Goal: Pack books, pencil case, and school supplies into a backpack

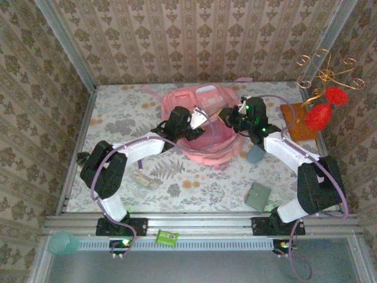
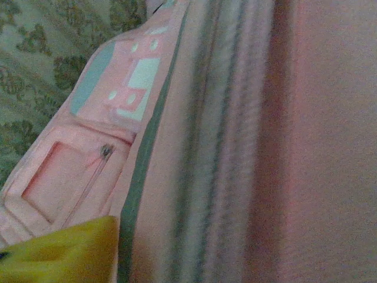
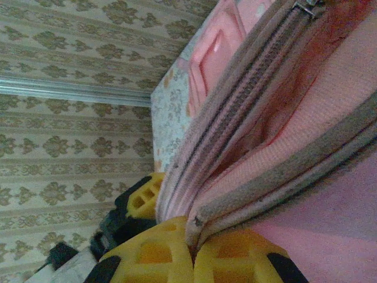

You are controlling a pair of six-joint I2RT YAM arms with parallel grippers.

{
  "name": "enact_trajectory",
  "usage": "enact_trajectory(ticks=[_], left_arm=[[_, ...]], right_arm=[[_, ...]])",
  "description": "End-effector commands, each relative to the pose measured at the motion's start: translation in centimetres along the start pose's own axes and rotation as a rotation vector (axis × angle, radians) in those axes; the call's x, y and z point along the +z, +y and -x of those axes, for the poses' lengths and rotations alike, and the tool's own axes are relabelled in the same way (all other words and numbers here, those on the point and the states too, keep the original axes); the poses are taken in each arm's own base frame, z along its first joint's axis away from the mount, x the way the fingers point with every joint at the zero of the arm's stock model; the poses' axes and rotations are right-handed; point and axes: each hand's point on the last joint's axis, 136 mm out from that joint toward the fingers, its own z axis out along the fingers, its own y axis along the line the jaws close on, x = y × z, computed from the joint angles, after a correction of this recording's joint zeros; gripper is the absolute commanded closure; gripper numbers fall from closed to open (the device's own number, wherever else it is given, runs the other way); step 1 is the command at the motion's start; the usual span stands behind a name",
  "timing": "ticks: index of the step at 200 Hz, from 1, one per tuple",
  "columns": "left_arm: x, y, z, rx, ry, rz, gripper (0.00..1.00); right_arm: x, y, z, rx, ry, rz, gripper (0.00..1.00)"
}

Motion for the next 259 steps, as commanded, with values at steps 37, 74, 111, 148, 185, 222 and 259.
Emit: enact_trajectory(ticks=[37, 74, 111, 148, 185, 222, 259], left_arm=[[-1.8, 3.7, 2.0, -0.178, -0.034, 0.033, 1.0], [-3.3, 4.5, 2.1, -0.31, -0.072, -0.02, 1.0], [-3.8, 3.7, 2.5, -0.335, -0.097, -0.062, 1.0], [-4.0, 3.4, 2.6, -0.345, -0.115, -0.076, 1.0], [-4.5, 3.1, 3.0, -0.351, -0.137, -0.087, 1.0], [-4.5, 2.9, 3.0, -0.354, -0.143, -0.096, 1.0], [-4.6, 2.6, 3.4, -0.35, -0.148, -0.1, 1.0]], right_arm=[[-3.0, -3.5, -0.3, -0.21, 0.027, -0.246, 0.64], [-11.5, -10.1, 0.9, -0.373, -0.096, -0.648, 0.17], [-17.1, -15.8, 0.7, -0.375, -0.183, -0.934, 0.0], [-14.5, -18.1, 0.7, -0.305, -0.166, -0.954, 0.0], [-12.1, -20.6, 0.9, -0.227, -0.141, -0.962, 0.0], [-10.5, -23.8, 0.6, -0.186, -0.09, -1.02, 0.04], [-9.8, -25.2, 0.9, -0.164, -0.081, -0.999, 0.22]])
